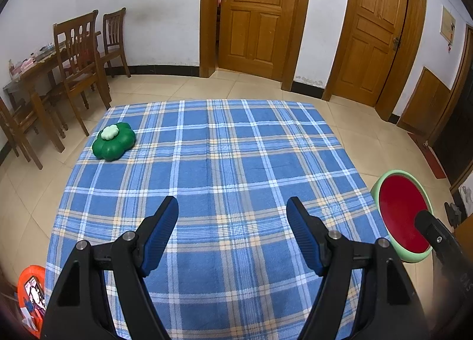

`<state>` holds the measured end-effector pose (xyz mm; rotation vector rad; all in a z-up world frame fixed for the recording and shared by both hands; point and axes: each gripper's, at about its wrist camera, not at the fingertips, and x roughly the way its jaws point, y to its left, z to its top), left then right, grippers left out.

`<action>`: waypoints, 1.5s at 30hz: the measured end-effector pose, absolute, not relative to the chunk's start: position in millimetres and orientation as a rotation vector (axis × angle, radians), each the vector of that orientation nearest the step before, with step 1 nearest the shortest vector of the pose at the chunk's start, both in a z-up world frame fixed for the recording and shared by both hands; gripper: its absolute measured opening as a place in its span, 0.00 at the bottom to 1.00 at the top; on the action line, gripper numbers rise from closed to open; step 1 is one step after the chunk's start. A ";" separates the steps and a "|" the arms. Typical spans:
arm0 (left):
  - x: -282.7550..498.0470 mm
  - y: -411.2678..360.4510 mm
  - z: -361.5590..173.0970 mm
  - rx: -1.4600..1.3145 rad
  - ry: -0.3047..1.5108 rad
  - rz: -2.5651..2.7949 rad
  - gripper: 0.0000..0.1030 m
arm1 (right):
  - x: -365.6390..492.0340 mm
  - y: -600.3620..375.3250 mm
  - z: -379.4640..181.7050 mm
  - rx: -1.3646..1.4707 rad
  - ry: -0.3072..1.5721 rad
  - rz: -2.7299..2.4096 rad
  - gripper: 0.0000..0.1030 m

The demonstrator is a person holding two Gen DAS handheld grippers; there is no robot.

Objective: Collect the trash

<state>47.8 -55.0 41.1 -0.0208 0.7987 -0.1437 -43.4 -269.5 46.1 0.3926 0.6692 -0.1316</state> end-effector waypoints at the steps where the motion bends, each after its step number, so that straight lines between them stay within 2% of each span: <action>1: 47.3 -54.5 41.8 -0.022 0.798 -0.143 0.73 | -43.3 -269.4 46.1 0.393 0.669 -0.132 0.90; 45: 41.6 -52.6 47.1 -0.026 0.792 -0.140 0.73 | -44.1 -267.4 43.1 0.393 0.665 -0.132 0.90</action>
